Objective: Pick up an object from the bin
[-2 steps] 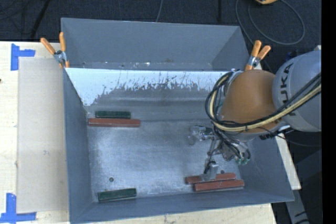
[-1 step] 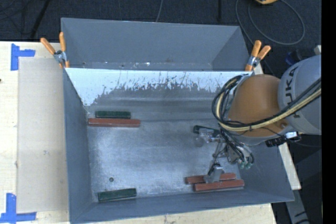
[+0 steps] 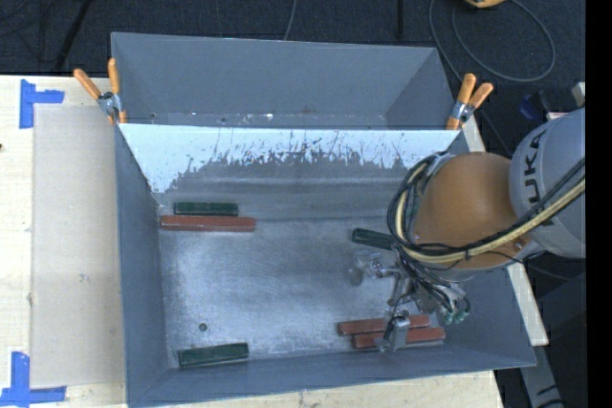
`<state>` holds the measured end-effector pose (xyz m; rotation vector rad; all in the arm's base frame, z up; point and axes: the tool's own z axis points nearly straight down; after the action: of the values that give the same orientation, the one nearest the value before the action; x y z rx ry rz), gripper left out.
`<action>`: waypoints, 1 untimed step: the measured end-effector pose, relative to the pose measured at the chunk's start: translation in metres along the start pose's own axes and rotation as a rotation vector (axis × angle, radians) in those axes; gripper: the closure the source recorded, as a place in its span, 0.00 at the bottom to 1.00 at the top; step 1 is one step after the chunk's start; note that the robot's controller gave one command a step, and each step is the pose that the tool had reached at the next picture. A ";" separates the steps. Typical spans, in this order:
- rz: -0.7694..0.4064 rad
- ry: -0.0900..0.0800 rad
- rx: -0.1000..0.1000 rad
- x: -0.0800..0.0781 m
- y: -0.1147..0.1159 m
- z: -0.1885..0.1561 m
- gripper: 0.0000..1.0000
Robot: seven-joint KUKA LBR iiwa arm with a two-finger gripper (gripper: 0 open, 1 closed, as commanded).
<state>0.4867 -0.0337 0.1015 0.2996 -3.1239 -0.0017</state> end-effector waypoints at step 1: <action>0.134 0.000 -0.001 0.012 -0.010 -0.007 0.00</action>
Offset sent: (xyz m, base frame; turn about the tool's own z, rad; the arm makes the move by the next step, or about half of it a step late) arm -0.0168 0.0289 -0.0315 -0.0326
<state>0.4769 -0.0454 0.1085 0.0905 -3.1369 -0.0021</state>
